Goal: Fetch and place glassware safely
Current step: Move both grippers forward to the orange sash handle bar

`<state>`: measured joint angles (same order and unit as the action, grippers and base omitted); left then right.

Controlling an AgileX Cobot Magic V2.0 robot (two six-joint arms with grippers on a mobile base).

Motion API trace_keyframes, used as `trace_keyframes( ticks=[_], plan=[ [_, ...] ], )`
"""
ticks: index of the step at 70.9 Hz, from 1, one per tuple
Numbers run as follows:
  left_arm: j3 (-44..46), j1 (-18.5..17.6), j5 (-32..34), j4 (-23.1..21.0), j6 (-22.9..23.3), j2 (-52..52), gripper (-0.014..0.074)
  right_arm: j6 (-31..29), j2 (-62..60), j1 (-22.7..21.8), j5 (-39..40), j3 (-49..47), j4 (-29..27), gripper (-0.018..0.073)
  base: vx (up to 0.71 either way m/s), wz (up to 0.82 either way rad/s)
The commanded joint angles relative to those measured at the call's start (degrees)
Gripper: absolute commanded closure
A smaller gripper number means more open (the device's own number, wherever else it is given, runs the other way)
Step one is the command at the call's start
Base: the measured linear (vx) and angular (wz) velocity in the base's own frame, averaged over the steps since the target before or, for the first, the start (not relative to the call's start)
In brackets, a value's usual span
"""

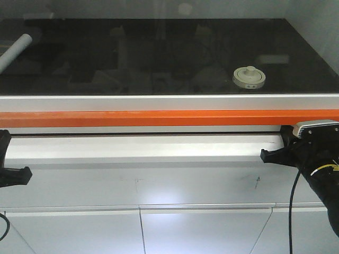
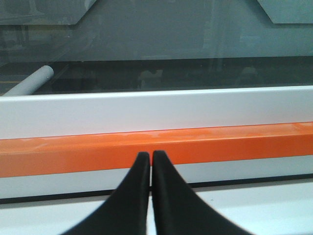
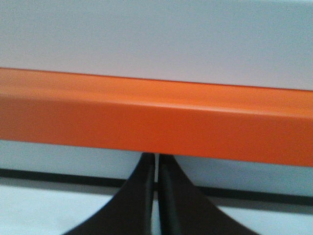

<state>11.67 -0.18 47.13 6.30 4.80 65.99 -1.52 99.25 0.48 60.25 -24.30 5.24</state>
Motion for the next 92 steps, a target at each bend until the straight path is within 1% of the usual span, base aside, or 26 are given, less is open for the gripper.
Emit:
trace_keyframes(
  ticks=[1,12,23,30,41,49,56,64,75,85,92],
  plan=[
    [1.5,0.0,4.5,-0.4,0.3,-0.5,0.0603,-0.6,-1.8,-0.2,8.1,-1.3,-0.3,0.0563,0.00,0.00],
    [1.5,0.0,3.8,-0.4,0.2,-0.5,0.0603,-0.6,-1.8,-0.2,11.2,-1.3,-0.3,0.0563,0.00,0.00],
    [1.5,0.0,3.2,-0.4,-4.0,2.0,0.0603,-0.6,-1.8,-0.2,11.2,-1.3,-0.3,0.0563,0.00,0.00],
    [1.5,0.0,3.8,-0.4,-4.2,4.6,0.0603,-0.6,-1.8,-0.2,11.2,-1.3,-0.3,0.0563,0.00,0.00],
    [1.5,0.0,7.3,-0.4,-4.2,9.5,0.0603,-0.6,-1.8,-0.2,11.2,-1.3,-0.3,0.0563,0.00,0.00],
    [1.7,0.0,11.1,-0.5,-4.3,13.8,0.0603,-0.6,-1.8,-0.2,11.2,-1.3,-0.3,0.0563,0.00,0.00],
    [1.7,0.0,15.9,-2.3,-4.3,17.5,0.0603,-0.6,-1.8,-0.2,11.2,-1.3,-0.3,0.0563,0.00,0.00],
    [1.7,0.0,18.9,-3.5,-4.3,20.9,0.0603,-0.5,-1.8,-0.2,11.2,-1.2,-0.3,0.0563,0.00,0.00],
    [2.1,0.0,21.2,-3.4,-4.3,24.2,0.0603,-0.3,-1.7,-0.2,11.1,-1.2,-0.2,0.0563,0.00,0.00],
    [4.3,0.0,20.8,-3.4,-4.3,25.2,0.0603,-0.3,-1.7,-0.2,11.1,-1.2,-0.2,0.0563,0.00,0.00],
    [6.4,0.0,19.0,-3.4,-4.3,25.2,0.0603,-0.3,-1.7,-0.2,11.1,-1.2,-0.2,0.0563,0.00,0.00]
  ],
)
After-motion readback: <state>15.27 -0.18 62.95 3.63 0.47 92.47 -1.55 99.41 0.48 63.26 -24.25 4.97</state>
